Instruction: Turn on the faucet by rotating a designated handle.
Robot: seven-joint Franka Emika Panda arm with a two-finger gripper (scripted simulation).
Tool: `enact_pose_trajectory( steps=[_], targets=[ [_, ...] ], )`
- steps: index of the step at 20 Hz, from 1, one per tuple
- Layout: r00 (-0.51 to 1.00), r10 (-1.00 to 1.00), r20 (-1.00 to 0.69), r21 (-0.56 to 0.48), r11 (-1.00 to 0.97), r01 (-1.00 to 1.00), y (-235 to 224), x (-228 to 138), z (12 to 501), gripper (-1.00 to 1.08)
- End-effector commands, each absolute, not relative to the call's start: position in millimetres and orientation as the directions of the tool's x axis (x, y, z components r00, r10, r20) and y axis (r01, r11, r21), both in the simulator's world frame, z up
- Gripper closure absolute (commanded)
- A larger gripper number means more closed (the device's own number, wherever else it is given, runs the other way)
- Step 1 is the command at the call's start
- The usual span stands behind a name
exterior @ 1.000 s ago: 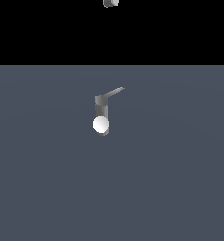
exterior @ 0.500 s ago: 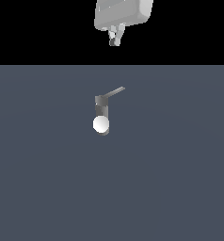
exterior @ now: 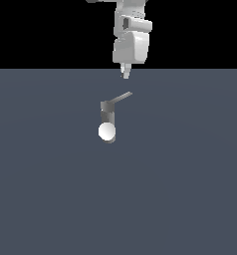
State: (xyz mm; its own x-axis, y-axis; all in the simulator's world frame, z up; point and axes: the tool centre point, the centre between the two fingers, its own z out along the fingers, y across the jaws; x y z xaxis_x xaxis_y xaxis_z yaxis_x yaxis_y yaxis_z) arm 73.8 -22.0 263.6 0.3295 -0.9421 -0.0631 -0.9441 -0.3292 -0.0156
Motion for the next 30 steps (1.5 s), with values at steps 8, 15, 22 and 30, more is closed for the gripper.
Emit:
enact_pose_trajectory(
  steps=[8,15,22,30],
  targets=[
    [0.150,-0.989,-0.017,-0.001,-0.150,-0.989,-33,105,201,1.08],
    [0.098,-0.995,-0.001,0.000,-0.098,-0.995,-36,113,182,1.08],
    [0.097,-0.995,0.000,0.001,-0.097,-0.995,-36,111,181,1.08],
    [0.097,-0.995,0.000,0.001,-0.097,-0.995,-40,90,181,1.08]
  ],
)
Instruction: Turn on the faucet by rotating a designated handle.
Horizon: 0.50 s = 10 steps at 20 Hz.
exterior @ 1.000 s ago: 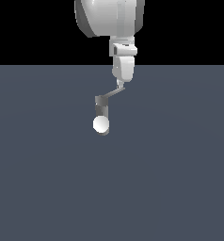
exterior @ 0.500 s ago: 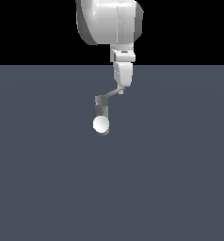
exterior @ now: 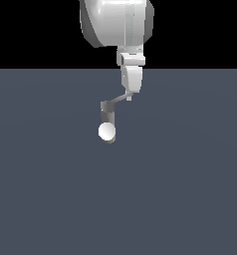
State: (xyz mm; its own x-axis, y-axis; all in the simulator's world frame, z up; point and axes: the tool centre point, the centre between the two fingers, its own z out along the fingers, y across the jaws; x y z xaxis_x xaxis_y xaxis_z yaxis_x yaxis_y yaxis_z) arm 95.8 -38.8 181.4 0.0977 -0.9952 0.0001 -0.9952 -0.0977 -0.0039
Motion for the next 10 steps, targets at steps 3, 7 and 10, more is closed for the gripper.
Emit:
enact_pose_trajectory(
  steps=[3,7,10],
  targets=[
    [0.097,-0.995,0.000,0.001,-0.097,-0.995,-42,82,181,1.08],
    [0.097,-0.995,0.000,0.001,-0.097,-0.995,-44,71,181,1.08],
    [0.096,-0.995,0.000,0.000,-0.096,-0.995,-45,62,181,1.08]
  ],
)
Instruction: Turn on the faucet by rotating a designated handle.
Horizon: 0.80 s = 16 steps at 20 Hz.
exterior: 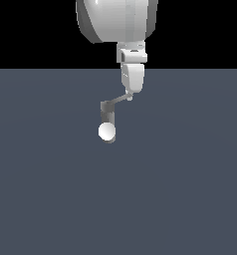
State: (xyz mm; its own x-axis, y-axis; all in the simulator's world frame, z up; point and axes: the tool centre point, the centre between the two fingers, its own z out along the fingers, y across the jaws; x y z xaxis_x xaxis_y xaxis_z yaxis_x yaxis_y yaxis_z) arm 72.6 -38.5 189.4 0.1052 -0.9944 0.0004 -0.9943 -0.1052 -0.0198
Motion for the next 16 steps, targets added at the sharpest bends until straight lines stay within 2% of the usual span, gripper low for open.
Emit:
enact_pose_trajectory(
  steps=[1,6,7,16],
  targets=[
    [0.096,-0.995,0.000,0.000,-0.096,-0.995,-46,59,181,1.08],
    [0.096,-0.995,0.000,0.000,-0.096,-0.995,-48,48,181,1.08],
    [0.111,-0.994,-0.001,-0.031,-0.111,-0.993,-38,60,195,1.08],
    [0.106,-0.994,-0.001,-0.020,-0.106,-0.994,-27,33,190,1.08]
  ],
)
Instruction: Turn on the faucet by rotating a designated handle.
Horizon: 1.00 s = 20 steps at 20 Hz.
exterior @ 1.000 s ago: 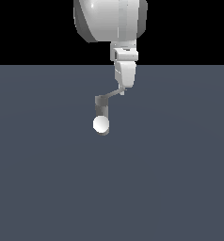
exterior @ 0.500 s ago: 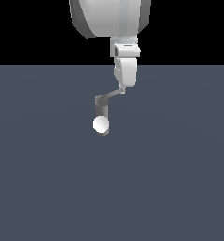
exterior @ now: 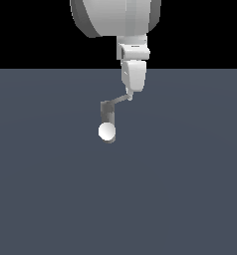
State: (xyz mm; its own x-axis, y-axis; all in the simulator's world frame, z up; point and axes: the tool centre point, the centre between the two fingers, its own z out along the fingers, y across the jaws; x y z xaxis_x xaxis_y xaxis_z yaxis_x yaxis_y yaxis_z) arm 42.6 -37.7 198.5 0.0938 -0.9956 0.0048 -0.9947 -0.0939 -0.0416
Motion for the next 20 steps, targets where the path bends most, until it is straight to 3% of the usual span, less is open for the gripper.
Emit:
enact_pose_trajectory(
  steps=[1,15,20],
  targets=[
    [0.105,-0.994,-0.001,-0.019,-0.105,-0.994,-26,29,189,1.08],
    [0.096,-0.995,0.000,0.000,-0.096,-0.995,-8,-15,181,1.08],
    [0.089,-0.996,0.001,-0.025,-0.089,-0.996,2,-9,192,1.08]
  ],
)
